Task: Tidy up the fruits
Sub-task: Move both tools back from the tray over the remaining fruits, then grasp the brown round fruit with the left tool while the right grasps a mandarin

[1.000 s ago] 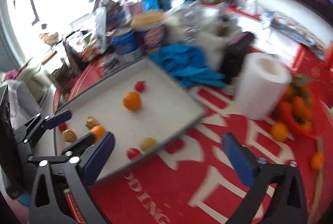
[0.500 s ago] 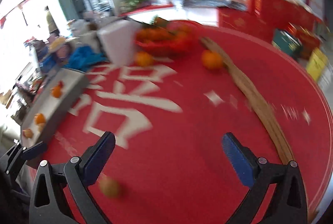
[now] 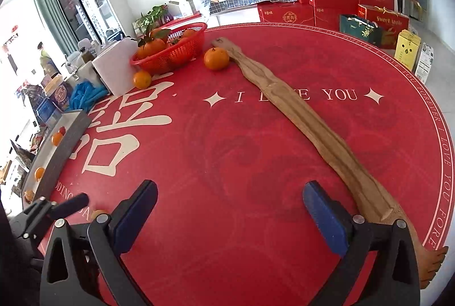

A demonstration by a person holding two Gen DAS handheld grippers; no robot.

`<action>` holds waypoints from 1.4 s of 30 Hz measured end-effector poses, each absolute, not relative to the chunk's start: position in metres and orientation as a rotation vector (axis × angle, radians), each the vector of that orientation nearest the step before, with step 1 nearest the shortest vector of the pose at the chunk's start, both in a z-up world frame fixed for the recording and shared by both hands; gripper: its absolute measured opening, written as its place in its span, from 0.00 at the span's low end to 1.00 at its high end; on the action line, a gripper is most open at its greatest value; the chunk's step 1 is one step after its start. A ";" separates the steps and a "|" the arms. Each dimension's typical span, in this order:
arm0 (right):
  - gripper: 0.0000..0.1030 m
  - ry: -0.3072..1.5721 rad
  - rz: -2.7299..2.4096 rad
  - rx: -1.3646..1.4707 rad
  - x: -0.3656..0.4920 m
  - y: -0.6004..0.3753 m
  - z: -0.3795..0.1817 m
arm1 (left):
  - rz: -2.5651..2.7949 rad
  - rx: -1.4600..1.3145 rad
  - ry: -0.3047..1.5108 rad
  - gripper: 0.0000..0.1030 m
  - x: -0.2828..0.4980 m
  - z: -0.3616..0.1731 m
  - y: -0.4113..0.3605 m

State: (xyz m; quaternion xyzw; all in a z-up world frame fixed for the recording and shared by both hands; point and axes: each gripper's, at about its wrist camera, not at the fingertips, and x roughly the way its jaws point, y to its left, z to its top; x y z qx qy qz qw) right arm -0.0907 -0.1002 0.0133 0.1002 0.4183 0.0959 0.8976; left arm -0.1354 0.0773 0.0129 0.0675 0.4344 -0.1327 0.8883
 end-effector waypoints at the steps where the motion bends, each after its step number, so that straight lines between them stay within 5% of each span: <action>1: 1.00 0.866 0.198 0.206 -0.092 -0.100 0.013 | -0.269 0.146 0.900 0.32 -0.135 0.014 0.076; 15: 1.00 0.973 0.230 -0.047 -0.047 -0.045 0.009 | -0.044 0.027 0.901 0.29 -0.096 0.014 0.160; 32: 0.99 0.902 0.136 -0.097 0.098 -0.010 0.011 | -0.027 0.034 0.901 0.29 -0.095 0.014 0.160; 36: 0.79 0.921 0.137 -0.081 0.110 -0.008 0.007 | -0.026 0.035 0.901 0.29 -0.095 0.014 0.160; 38: 0.58 0.915 0.131 -0.069 0.108 -0.011 0.010 | -0.026 0.035 0.901 0.29 -0.095 0.014 0.160; 39: 0.40 0.912 0.146 -0.070 0.106 -0.012 0.012 | -0.025 0.037 0.901 0.29 -0.095 0.015 0.160; 42: 0.37 0.920 0.177 -0.069 0.096 -0.011 0.012 | -0.022 0.042 0.900 0.29 -0.095 0.015 0.159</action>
